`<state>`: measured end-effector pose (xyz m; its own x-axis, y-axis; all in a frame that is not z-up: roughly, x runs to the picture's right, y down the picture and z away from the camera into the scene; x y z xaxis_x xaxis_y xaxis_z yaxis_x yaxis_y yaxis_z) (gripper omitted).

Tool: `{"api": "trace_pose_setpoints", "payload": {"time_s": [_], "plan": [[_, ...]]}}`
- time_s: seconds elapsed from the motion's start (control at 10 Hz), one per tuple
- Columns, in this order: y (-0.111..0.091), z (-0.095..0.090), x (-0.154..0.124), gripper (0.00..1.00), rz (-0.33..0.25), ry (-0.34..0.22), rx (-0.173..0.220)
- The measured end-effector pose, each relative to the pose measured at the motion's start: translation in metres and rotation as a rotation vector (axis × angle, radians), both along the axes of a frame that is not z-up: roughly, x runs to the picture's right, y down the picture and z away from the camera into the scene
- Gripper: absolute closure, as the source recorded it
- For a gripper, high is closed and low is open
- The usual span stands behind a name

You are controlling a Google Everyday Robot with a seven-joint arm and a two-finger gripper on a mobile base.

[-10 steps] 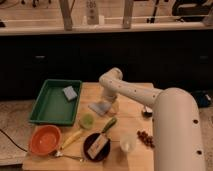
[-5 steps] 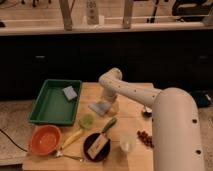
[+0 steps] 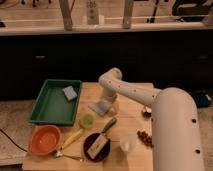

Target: Wipe red bowl with towel

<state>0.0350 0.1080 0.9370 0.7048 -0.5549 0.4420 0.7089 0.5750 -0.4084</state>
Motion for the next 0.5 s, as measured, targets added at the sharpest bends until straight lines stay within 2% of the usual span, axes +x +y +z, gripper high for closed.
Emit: {"api": "trace_pose_setpoints", "payload": {"time_s": [0.2, 0.5], "plan": [[-0.001, -0.001, -0.002, 0.20, -0.003, -0.017, 0.005], [-0.002, -0.004, -0.023, 0.20, -0.022, -0.073, 0.014]]}}
